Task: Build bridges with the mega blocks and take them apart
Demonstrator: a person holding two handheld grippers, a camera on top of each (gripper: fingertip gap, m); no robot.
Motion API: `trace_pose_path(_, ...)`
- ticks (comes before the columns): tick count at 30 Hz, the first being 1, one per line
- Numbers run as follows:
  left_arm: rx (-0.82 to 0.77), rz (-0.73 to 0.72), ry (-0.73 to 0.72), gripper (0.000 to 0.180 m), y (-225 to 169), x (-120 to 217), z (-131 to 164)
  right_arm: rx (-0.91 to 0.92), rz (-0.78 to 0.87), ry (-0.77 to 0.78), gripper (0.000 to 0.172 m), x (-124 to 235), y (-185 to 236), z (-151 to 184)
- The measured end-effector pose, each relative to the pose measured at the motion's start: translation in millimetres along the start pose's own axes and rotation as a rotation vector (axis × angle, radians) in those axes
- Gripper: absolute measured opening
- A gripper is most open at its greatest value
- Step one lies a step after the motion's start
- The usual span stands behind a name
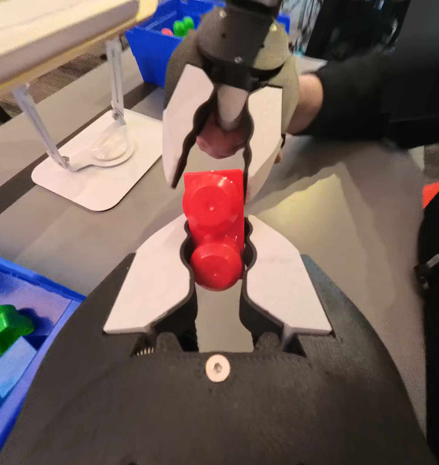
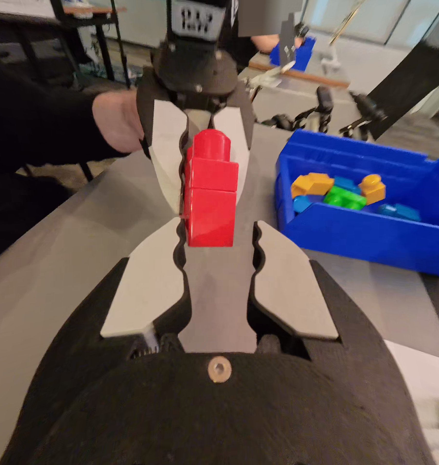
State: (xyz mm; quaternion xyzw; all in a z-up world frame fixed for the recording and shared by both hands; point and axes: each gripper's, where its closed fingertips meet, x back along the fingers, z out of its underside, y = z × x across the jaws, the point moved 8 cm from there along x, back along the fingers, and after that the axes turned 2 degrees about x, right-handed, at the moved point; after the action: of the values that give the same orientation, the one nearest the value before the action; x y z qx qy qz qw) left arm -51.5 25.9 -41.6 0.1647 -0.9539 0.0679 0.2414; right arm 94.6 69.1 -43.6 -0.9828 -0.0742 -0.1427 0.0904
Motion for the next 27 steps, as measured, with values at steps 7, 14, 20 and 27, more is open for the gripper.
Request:
trace_pose_path(7,-0.060,-0.003,0.060,0.036,0.0,-9.1,-7.6,-0.020,-0.086,0.037,0.037,-4.1,3.7,5.1)
trace_pose_path(14,0.056,-0.026,-0.212,0.059,12.8,10.7,-19.6,-0.228,-0.039,-0.228,0.036,11.4,-16.4,4.3)
trace_pose_path(20,0.202,-0.014,-0.376,0.057,16.3,-3.1,-12.9,-0.421,-0.044,-0.490,0.036,12.0,-21.4,14.6)
trace_pose_path(27,0.292,0.056,-0.488,0.036,17.1,-11.6,-10.8,-0.451,-0.060,-0.550,0.037,8.1,-16.6,15.2)
